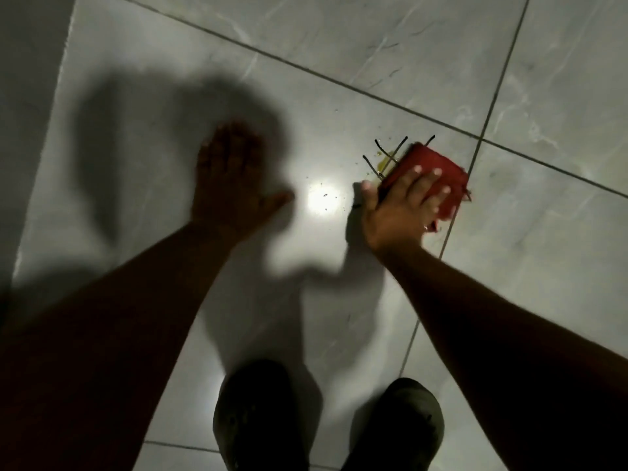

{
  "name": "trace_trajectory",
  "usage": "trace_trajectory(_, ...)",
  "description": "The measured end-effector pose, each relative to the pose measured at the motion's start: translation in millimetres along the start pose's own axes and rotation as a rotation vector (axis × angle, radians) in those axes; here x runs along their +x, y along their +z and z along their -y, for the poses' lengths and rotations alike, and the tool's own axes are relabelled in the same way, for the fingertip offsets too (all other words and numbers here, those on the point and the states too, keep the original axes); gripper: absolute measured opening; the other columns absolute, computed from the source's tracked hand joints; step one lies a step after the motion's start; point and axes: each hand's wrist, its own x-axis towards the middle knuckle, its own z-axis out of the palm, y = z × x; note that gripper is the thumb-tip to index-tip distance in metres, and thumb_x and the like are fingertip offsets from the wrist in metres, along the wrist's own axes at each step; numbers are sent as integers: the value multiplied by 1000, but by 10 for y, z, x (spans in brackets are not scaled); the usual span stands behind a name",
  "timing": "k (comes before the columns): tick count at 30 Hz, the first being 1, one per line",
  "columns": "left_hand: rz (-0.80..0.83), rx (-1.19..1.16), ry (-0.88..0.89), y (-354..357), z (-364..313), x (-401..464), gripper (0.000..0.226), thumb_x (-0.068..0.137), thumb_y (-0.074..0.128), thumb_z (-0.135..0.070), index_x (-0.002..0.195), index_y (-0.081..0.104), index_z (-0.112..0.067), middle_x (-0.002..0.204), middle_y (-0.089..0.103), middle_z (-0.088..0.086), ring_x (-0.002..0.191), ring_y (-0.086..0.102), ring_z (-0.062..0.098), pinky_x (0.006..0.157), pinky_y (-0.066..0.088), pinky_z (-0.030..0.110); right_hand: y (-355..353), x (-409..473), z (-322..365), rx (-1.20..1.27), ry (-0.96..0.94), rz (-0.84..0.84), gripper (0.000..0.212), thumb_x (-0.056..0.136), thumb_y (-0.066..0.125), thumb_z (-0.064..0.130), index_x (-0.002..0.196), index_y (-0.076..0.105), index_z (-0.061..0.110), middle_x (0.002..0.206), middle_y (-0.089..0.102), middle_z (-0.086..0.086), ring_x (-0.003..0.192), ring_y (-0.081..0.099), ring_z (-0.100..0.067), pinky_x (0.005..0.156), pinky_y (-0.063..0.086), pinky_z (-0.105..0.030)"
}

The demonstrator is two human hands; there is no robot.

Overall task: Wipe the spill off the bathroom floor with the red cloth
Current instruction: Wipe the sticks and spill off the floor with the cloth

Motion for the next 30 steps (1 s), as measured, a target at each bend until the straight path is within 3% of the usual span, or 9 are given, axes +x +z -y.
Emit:
trace_trajectory(2, -52, 37, -66, 42, 168, -30, 101, 83, 26, -79, 154, 14, -8, 160, 13, 24, 148, 11, 44, 118, 9, 54, 108, -185, 80, -79, -265, 30, 91, 93, 29, 62, 149, 7, -5, 157, 0, -36, 142, -5, -58, 117, -2, -60)
trace_trajectory(5, -76, 68, 14, 84, 330, -68, 100, 84, 28, -78, 154, 13, -9, 160, 14, 25, 147, 13, 45, 117, 12, 56, 84, -406, -284, -200, -528, 83, 94, 89, 37, 68, 150, 17, 0, 158, 10, -31, 144, 3, -54, 120, 8, -58)
trace_trajectory(7, -86, 60, 12, 81, 355, -77, 100, 83, 27, -79, 154, 12, -10, 160, 13, 24, 147, 12, 44, 117, 10, 56, 9, -442, -639, -246, -563, 83, 97, 86, 38, 70, 149, 19, -1, 158, 12, -30, 145, 5, -53, 120, 13, -58)
trace_trajectory(12, -100, 26, -27, 87, 341, -92, 101, 82, 28, -79, 154, 11, -11, 160, 11, 25, 147, 9, 46, 117, 9, 57, 10, -732, -897, -162, -326, 205, 105, 83, 7, 79, 151, 4, 0, 159, -7, -26, 145, -13, -49, 120, 7, -60)
trace_trajectory(15, -101, 13, -14, 111, 349, -77, 102, 81, 27, -79, 154, 9, -11, 160, 9, 26, 147, 8, 48, 117, 9, 58, 210, -892, -475, -120, -446, 212, 93, 87, 25, 72, 152, 12, 6, 161, 2, -21, 146, -6, -47, 118, 12, -61)
trace_trajectory(19, -136, 51, -12, 111, 350, -92, 100, 83, 28, -79, 154, 12, -10, 160, 13, 25, 147, 10, 46, 118, 11, 55, 330, -605, 133, -54, -675, 3, 81, 89, 48, 61, 145, 36, 4, 155, 30, -22, 144, 20, -48, 115, 23, -58)
trace_trajectory(23, -124, 31, -19, 91, 349, -88, 100, 82, 26, -79, 154, 15, -10, 160, 14, 25, 147, 11, 46, 118, 11, 54, 142, -127, 57, -144, -842, -36, 80, 91, 46, 58, 147, 32, 3, 156, 27, -23, 145, 17, -47, 121, 17, -52)
trace_trajectory(26, -105, 18, -26, 89, 349, -75, 101, 81, 27, -79, 154, 13, -10, 160, 13, 25, 147, 10, 47, 117, 11, 55, -79, 251, -165, -148, -664, -47, 85, 92, 43, 59, 149, 22, -1, 157, 15, -29, 145, 7, -51, 122, 8, -53)
trace_trajectory(30, -40, -8, -33, 65, 357, -60, 105, 78, 29, -80, 154, 7, -12, 161, 6, 23, 148, 4, 45, 117, 8, 57, -234, 451, -512, -19, -131, -27, 89, 94, 29, 62, 152, 1, 1, 160, -5, -27, 147, -8, -47, 120, -6, -50)
